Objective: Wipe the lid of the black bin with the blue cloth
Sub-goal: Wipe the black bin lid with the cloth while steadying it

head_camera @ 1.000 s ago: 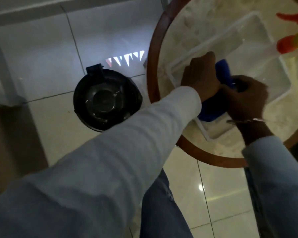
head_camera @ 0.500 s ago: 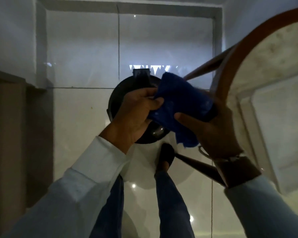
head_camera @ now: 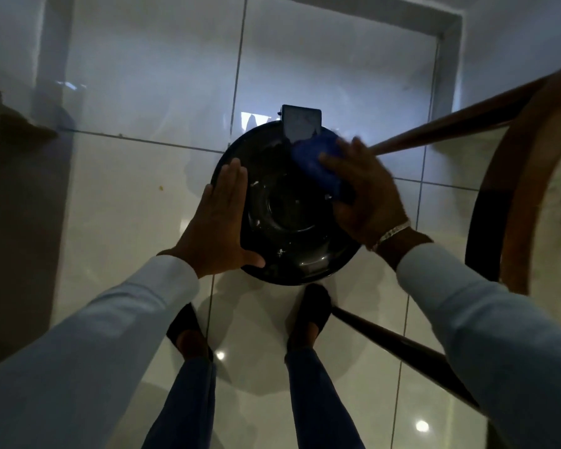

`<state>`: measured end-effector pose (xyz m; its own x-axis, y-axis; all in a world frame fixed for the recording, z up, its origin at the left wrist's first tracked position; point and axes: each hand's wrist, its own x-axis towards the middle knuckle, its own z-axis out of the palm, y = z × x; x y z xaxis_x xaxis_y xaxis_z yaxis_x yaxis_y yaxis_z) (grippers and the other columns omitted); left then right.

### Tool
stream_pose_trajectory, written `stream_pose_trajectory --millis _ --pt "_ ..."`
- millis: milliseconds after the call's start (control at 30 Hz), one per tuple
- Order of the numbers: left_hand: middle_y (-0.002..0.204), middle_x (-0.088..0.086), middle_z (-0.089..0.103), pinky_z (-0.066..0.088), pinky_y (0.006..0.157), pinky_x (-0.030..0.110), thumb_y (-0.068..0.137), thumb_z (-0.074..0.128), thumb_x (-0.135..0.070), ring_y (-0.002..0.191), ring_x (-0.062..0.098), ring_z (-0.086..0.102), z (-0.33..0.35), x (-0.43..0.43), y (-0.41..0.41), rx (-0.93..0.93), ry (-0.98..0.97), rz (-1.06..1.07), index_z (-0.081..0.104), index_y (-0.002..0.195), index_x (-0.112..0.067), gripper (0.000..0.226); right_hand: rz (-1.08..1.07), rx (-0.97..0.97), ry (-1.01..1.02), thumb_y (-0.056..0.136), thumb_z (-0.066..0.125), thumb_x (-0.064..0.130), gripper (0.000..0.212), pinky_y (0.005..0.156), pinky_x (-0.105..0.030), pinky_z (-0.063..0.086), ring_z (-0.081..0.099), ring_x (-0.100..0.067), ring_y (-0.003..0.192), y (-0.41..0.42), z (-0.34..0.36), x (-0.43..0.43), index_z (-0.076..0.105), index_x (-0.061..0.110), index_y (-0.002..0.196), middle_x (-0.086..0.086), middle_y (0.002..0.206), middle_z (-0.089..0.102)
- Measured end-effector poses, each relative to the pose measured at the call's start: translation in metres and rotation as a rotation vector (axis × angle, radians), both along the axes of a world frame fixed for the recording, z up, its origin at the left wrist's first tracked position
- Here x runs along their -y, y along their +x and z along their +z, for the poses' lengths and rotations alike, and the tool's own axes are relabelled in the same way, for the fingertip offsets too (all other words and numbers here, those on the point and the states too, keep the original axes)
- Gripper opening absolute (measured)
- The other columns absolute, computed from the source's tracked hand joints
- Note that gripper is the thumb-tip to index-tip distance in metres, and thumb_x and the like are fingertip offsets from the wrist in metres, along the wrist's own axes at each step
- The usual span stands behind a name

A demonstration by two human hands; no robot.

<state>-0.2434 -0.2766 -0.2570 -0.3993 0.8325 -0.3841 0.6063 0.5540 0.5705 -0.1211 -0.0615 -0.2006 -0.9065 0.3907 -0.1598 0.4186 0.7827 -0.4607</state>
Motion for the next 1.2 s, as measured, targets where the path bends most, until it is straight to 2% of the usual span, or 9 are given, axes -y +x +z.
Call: stream_pose_trajectory --millis 100,200,267,367,467,633,767,967,1200 --pt "0.158 0.001 -0.027 -0.007 0.119 0.039 0.054 0.080 -0.063 0.147 0.021 -0.022 -0.005 0.001 -0.001 -0.036 0.007 -0.024 -0.022 0.147 -0.020 0.145 0.082 0.173 -0.049 0.075 0.068 0.027 0.069 0.117 -0.060 0.017 0.014 -0.036 0.147 0.009 -0.013 0.010 0.044 0.016 0.139 -0.014 0.156 0.028" --pt "0.155 -0.003 -0.032 -0.008 0.118 0.038 0.052 0.076 -0.070 0.146 0.018 -0.026 -0.009 0.003 -0.008 -0.053 0.001 -0.056 -0.026 0.146 -0.022 0.146 0.140 0.162 0.022 0.081 0.049 0.054 0.071 0.115 -0.059 0.004 0.003 -0.034 0.148 0.007 -0.020 0.009 0.032 0.028 0.145 -0.006 0.161 0.016" --pt "0.156 -0.004 -0.032 -0.006 0.119 0.040 0.050 0.072 -0.076 0.147 0.018 -0.025 -0.012 0.004 -0.012 -0.050 -0.003 -0.060 -0.025 0.147 -0.022 0.147 0.234 0.208 0.108 0.086 0.032 0.063 0.070 0.116 -0.064 0.006 0.000 -0.034 0.149 0.001 -0.028 0.003 0.026 0.031 0.147 -0.004 0.161 0.013" --pt "0.157 -0.005 -0.030 -0.003 0.120 0.042 0.049 0.064 -0.082 0.148 0.018 -0.022 -0.012 0.005 -0.013 -0.051 -0.029 -0.068 -0.024 0.147 -0.023 0.145 0.260 0.211 0.172 0.090 0.028 0.061 0.066 0.113 -0.066 0.016 0.005 -0.037 0.148 0.003 -0.042 0.003 0.024 0.030 0.148 -0.006 0.161 0.015" --pt "0.156 -0.005 -0.031 -0.004 0.120 0.041 0.051 0.065 -0.081 0.148 0.020 -0.021 -0.010 0.004 -0.011 -0.055 -0.035 -0.062 -0.026 0.146 -0.024 0.143 0.012 0.170 0.175 0.091 0.037 0.057 0.064 0.113 -0.062 0.022 0.012 -0.038 0.146 0.015 -0.051 0.026 0.028 0.027 0.147 -0.008 0.159 0.021" --pt "0.160 0.009 -0.022 -0.004 0.121 0.042 0.054 0.067 -0.078 0.148 0.028 -0.018 -0.005 -0.001 -0.010 -0.136 -0.075 -0.105 -0.021 0.148 -0.015 0.143 -0.299 0.173 0.131 0.088 0.031 0.063 0.070 0.116 -0.059 0.010 0.005 -0.035 0.148 0.015 -0.053 0.073 0.022 0.029 0.149 -0.005 0.161 0.016" --pt "0.156 0.006 -0.028 -0.003 0.121 0.040 0.052 0.071 -0.076 0.147 0.026 -0.022 -0.003 -0.005 -0.013 -0.104 -0.056 -0.150 -0.026 0.144 -0.015 0.146 -0.229 0.193 0.139 0.091 0.023 0.057 0.063 0.115 -0.064 0.011 0.012 -0.035 0.147 0.015 -0.047 0.056 0.027 0.029 0.147 -0.003 0.160 0.021" --pt "0.159 0.009 -0.022 0.000 0.122 0.042 0.050 0.046 -0.091 0.148 0.027 -0.020 -0.011 -0.009 -0.023 -0.153 -0.019 -0.239 -0.020 0.148 -0.012 0.142 0.009 0.142 0.184 0.089 0.034 0.056 0.068 0.112 -0.063 0.021 0.013 -0.036 0.147 0.017 -0.057 0.025 0.027 0.023 0.148 -0.008 0.159 0.022" --pt "0.161 0.009 -0.017 0.009 0.123 0.047 0.050 0.039 -0.092 0.149 0.027 -0.016 -0.011 -0.009 -0.024 -0.123 -0.003 -0.225 -0.018 0.148 -0.014 0.138 -0.576 0.175 0.176 0.090 0.034 0.057 0.068 0.114 -0.057 0.023 0.014 -0.033 0.147 0.012 -0.064 0.106 0.025 0.025 0.149 -0.006 0.160 0.021"
